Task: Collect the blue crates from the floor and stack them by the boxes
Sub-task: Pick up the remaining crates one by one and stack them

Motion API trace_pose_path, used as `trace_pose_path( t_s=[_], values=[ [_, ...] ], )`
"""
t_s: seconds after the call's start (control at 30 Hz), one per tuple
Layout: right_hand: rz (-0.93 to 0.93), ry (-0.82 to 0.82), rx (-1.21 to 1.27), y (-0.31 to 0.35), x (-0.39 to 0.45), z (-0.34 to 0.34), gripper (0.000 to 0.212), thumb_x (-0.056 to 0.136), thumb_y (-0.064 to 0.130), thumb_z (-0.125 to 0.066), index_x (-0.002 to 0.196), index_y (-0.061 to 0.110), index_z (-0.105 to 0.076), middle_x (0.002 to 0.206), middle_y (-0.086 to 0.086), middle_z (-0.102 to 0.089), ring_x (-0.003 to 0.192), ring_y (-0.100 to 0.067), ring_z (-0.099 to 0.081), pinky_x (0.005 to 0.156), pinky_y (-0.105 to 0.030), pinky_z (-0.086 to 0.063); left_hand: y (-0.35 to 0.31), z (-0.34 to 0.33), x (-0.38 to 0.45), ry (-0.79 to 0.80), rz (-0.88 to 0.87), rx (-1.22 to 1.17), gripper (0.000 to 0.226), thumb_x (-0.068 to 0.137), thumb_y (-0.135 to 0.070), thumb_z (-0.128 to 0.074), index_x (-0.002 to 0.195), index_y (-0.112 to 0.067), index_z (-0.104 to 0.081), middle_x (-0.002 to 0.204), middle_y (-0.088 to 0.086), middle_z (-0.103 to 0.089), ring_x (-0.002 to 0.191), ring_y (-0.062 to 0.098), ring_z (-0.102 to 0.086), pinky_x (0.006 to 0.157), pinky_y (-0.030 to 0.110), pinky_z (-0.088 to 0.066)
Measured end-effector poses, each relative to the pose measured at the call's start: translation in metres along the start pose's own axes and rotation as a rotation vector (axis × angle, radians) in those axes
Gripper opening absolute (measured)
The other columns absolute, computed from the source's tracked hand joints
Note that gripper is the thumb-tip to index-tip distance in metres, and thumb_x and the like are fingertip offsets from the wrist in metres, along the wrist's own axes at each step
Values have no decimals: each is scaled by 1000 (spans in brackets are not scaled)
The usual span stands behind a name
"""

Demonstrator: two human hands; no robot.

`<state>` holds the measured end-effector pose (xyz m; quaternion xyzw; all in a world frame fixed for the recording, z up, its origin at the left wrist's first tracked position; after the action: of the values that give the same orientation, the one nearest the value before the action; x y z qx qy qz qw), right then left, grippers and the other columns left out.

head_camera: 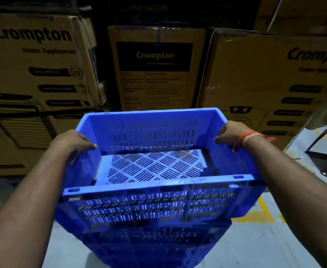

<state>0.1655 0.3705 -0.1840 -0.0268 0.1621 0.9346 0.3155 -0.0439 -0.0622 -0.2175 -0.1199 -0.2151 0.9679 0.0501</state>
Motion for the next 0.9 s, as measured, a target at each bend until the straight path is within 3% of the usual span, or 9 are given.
trace_pose_path(
  t_s=[0.17,0.4,0.63,0.77,0.9],
  values=[
    [42,12,-13,0,6,2,21,76,31,-71,79,11,-76,69,-6,-69,69,-24,-67,60,-25,-47,0,-1,-7,-72,25,92,24,76,-44,-79,78,-21,-77,64,10,-71,47,21,-56,56,23,-42],
    [62,-33,-34,-9,1,-6,22,76,34,-69,80,13,-75,77,-7,-71,73,-25,-66,64,-26,-46,-2,-1,-16,-142,22,204,24,74,-51,-78,84,-30,-78,83,2,-71,79,27,-67,67,28,-46],
    [67,-63,-74,-4,-12,-4,21,75,28,-66,83,12,-75,81,-10,-73,76,-28,-69,72,-32,-57,-1,2,-23,-136,22,142,27,70,-52,-80,72,-26,-75,69,3,-72,61,21,-65,57,25,-43],
    [43,-46,-121,-2,-17,-3,24,77,30,-66,90,12,-74,85,-10,-73,80,-27,-69,73,-29,-54,-5,1,-30,-46,-16,27,25,77,-37,-81,83,-13,-78,62,18,-67,48,25,-56,63,30,-50],
    [-5,-81,-163,0,-25,-7,31,76,33,-68,100,14,-72,102,-11,-71,89,-27,-66,78,-31,-54,-9,3,-43,-77,-63,86,29,78,-40,-77,89,-14,-79,79,12,-75,75,26,-72,81,36,-60]
  ],
)
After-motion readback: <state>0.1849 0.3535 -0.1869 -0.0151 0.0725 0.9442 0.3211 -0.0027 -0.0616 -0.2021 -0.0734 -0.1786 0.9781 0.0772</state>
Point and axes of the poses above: each hand's wrist, its own x-axis towards the middle knuckle, its own z-axis out of the back of the hand, y = z × x, the point moved 3 cm from there along x, towards the middle knuckle
